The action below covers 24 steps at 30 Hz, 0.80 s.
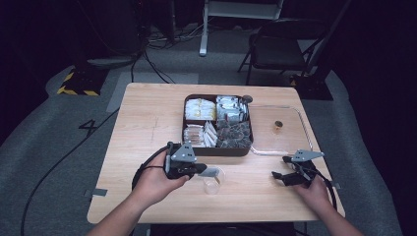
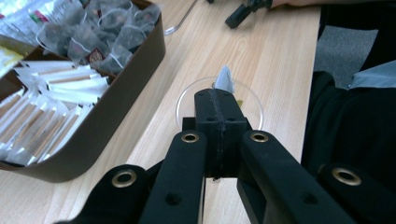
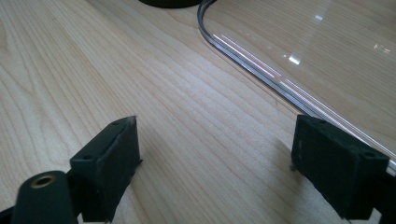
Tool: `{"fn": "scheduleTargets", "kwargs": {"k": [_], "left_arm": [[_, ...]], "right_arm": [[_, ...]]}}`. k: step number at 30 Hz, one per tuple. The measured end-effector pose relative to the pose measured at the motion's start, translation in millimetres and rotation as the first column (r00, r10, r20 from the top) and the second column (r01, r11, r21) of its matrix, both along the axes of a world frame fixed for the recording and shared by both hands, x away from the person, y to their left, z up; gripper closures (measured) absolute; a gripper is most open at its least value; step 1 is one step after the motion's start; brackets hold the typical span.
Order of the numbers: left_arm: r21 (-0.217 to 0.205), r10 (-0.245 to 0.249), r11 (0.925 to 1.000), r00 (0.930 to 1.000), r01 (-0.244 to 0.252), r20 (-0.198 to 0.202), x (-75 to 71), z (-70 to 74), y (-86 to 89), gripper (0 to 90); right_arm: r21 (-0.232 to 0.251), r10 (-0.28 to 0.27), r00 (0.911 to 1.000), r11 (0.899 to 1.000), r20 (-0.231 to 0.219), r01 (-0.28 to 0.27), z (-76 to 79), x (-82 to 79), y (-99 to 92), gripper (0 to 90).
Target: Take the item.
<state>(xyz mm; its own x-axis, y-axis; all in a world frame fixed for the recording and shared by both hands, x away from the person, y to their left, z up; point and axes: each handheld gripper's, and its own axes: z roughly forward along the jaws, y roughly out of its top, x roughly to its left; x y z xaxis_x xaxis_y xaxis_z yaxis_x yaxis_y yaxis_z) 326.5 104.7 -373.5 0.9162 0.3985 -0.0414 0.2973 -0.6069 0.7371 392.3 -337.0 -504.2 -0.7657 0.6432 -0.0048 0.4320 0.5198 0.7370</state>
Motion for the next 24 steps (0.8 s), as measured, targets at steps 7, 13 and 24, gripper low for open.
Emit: {"fn": "scheduleTargets", "kwargs": {"k": [7,13,24], "left_arm": [[0.01,-0.007,0.9999,0.9998,0.007,-0.02,5.8,-7.1,-4.6,90.0],[0.079,-0.032,0.9964,0.9995,0.032,-0.003,5.2,-6.0,-15.2,89.9],[0.121,-0.051,0.9914,0.9986,0.049,0.012,6.0,-6.6,-29.9,82.0]], "right_arm": [[0.0,0.0,1.0,1.0,0.0,0.0,0.0,0.0,0.0,15.4],[0.0,0.0,1.0,1.0,0.0,0.0,0.0,0.0,0.0,15.4],[0.001,0.0,1.0,1.0,0.0,0.0,0.0,0.0,0.0,15.4]]}}
